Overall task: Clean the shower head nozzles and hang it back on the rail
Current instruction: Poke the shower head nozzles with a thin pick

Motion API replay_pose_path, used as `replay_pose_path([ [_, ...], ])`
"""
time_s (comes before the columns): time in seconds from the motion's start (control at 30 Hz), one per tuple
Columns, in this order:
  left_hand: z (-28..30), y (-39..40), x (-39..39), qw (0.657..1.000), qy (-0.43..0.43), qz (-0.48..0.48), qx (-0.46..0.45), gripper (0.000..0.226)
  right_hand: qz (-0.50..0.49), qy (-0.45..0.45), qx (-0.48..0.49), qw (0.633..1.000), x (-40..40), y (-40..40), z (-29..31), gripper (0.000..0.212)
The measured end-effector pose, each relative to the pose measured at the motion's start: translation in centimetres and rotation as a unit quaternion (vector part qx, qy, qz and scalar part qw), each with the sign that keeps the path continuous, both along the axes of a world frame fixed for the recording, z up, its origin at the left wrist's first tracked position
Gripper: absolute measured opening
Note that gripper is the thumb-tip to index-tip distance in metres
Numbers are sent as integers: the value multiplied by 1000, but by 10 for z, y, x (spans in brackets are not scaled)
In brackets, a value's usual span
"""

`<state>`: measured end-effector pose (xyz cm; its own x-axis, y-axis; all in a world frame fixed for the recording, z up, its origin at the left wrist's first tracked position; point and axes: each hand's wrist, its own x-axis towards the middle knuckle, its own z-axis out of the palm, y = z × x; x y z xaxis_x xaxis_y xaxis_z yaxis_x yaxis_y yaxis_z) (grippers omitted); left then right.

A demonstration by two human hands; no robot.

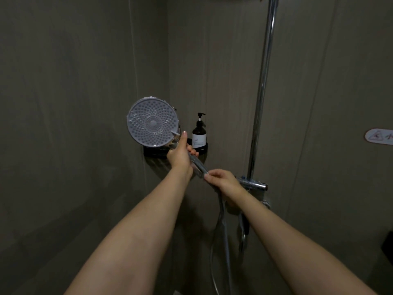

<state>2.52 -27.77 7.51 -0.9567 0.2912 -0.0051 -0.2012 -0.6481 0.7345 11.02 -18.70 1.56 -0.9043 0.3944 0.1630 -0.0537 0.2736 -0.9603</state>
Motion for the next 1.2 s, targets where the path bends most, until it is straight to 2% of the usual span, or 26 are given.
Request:
replay_pose_path([
  [0.1,0,2,1,1000,-1,-4,4,25,1,-4,-31,1000,1,1,-1,20],
  [0.2,0,4,1,1000,-2,-3,7,26,-11,-6,-2,1000,2,3,-1,17],
  [0.7,-1,6,7,1000,7,-11,-2,22,33,-32,-55,997,12,4,-1,26],
  [0.83,-1,6,8,1000,10,-12,7,22,21,-6,-59,998,10,3,-4,14],
  [0.9,-1,5,9,1000,9,-14,3,22,27,-5,-94,995,10,2,-4,17],
  [1.1,0,5,9,1000,7,-10,-1,22,20,-14,-97,995,13,1,-3,22],
  [1.2,-1,5,10,1000,7,-10,0,22,22,-8,-78,997,12,1,-5,14],
])
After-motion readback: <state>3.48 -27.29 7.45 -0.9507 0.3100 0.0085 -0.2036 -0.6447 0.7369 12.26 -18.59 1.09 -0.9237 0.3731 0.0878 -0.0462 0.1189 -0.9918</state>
